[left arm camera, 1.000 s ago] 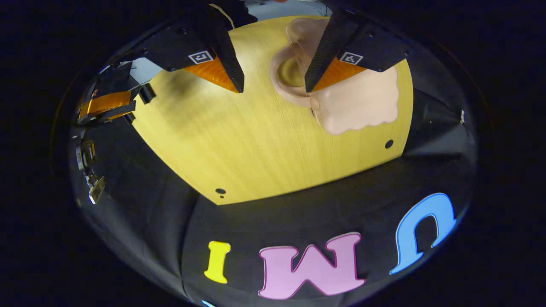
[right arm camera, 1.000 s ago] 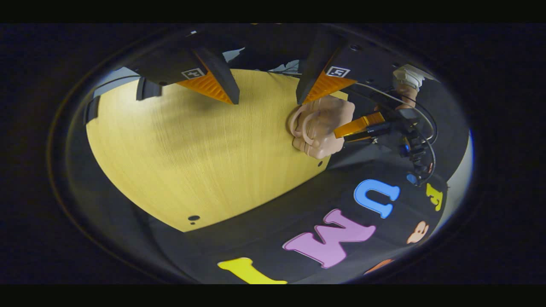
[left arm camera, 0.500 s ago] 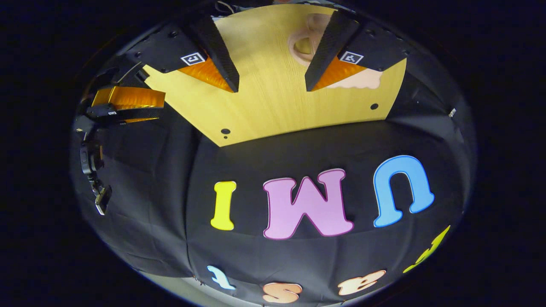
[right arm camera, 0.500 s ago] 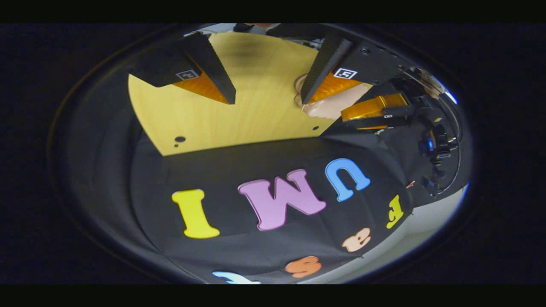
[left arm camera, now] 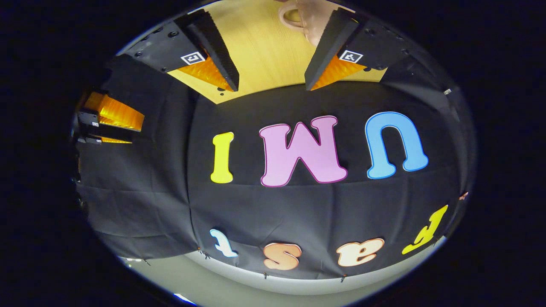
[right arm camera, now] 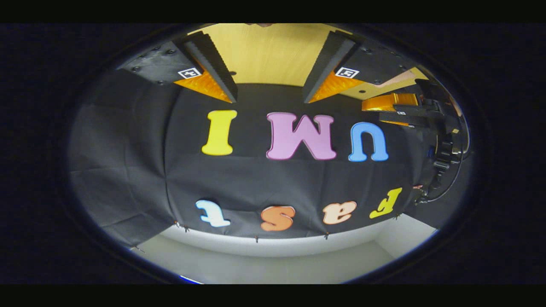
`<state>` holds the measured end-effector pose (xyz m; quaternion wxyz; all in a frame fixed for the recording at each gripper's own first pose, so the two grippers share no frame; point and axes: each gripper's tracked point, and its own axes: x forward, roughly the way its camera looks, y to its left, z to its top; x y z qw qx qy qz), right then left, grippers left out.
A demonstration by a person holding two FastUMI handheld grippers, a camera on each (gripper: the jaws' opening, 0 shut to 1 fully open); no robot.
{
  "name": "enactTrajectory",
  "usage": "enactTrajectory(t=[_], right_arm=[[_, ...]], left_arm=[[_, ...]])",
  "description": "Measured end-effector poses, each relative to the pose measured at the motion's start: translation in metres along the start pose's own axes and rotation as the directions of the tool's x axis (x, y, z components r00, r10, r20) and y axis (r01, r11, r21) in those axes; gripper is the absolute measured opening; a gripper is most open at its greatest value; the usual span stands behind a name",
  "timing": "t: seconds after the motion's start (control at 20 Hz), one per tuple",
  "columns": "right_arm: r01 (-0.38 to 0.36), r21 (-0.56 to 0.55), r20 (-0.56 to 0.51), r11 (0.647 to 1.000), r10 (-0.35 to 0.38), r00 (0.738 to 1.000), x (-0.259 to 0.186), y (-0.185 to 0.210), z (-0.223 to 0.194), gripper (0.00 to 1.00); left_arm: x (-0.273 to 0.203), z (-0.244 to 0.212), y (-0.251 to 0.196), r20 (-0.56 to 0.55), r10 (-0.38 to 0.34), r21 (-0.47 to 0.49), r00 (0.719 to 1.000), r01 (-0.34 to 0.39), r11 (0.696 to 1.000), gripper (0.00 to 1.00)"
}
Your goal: First open the suitcase, pack the skin care products into it, and then close the suitcase.
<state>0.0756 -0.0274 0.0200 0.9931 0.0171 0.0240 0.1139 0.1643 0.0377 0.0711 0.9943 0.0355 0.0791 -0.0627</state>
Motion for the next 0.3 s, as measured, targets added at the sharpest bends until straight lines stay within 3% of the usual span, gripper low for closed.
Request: enactTrajectory(t=[0.15,0.3], right_arm=[[0.046,0.025,0.029,0.999,-0.046,0.998,0.002,0.002,0.019,0.98],[0.101,0.049,0.032,0.994,-0.103,0.994,-0.002,0.002,0.024,0.97]], left_arm=[[0.003,0.026,0.024,0.078,0.05,0.032,0.996,-0.053,0.998,0.98],[0.006,0.043,0.02,0.144,0.028,0.097,0.989,-0.043,0.994,0.98]])
